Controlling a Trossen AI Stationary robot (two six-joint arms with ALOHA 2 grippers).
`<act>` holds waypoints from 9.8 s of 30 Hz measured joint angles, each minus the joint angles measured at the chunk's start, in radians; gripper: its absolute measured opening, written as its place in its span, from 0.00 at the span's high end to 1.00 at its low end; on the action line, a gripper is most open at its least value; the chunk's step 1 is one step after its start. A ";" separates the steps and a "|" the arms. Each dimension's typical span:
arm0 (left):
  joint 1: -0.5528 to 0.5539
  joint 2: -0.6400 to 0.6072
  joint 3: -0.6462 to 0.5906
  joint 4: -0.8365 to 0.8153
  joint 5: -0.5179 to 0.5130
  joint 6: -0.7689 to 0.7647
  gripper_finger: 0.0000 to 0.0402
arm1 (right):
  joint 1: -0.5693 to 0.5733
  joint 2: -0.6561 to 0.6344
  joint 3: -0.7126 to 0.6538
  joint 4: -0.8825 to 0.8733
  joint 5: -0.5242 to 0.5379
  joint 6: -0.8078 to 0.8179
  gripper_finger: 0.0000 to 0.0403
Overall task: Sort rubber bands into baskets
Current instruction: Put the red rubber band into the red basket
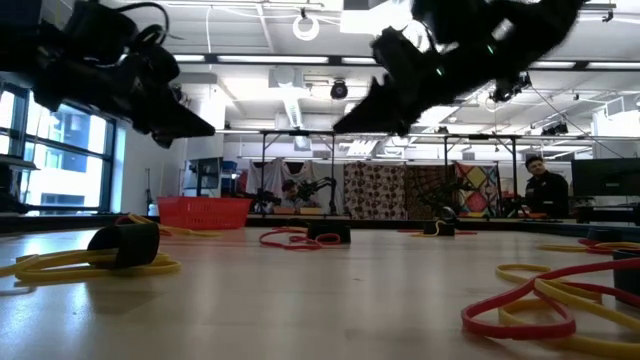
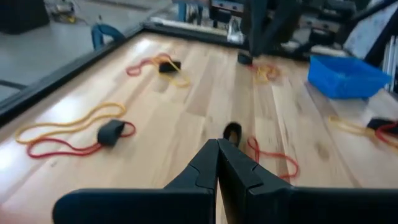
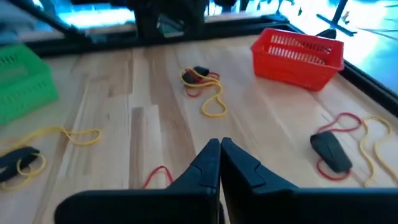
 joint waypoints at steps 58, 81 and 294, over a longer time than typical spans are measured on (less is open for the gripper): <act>0.176 1.234 1.436 -0.835 0.257 0.572 1.00 | 0.501 -0.479 -0.245 -0.310 0.681 0.335 1.00; 0.241 1.228 1.342 -0.572 0.341 0.485 1.00 | -0.331 -0.478 -0.045 -0.701 0.082 0.164 1.00; 0.043 1.289 1.177 -0.525 -0.023 0.705 0.71 | -0.253 -0.007 0.394 -1.332 -0.244 0.115 0.73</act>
